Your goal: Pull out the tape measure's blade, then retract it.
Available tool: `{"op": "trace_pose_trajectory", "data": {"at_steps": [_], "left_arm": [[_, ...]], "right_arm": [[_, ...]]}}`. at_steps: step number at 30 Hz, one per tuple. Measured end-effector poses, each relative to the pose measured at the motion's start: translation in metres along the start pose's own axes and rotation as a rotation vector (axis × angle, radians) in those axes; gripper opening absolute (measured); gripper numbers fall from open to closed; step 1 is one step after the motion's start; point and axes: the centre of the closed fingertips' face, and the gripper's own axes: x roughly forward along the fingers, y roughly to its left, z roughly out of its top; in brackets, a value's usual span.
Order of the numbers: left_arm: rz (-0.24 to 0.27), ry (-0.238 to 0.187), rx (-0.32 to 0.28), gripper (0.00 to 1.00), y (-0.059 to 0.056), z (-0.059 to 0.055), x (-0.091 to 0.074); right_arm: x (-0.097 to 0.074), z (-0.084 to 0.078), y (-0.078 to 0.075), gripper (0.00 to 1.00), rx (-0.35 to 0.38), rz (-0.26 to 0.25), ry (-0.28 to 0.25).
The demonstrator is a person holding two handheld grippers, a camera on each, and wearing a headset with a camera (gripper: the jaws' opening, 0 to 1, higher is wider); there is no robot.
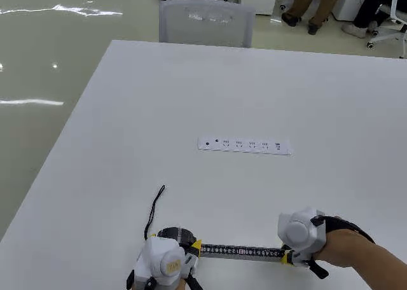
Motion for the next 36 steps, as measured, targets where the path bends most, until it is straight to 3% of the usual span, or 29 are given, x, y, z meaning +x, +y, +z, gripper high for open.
{"op": "trace_pose_trajectory", "data": {"at_steps": [18,36], "left_arm": [[-0.006,-0.001,-0.001,0.6,0.002,-0.003,0.005],[-0.017,-0.005,-0.013,0.6,-0.002,0.002,-0.004]], "right_arm": [[0.004,0.01,0.001,0.13,0.008,0.0,-0.011],[0.006,0.024,0.002,0.13,0.002,-0.007,-0.024]]}}
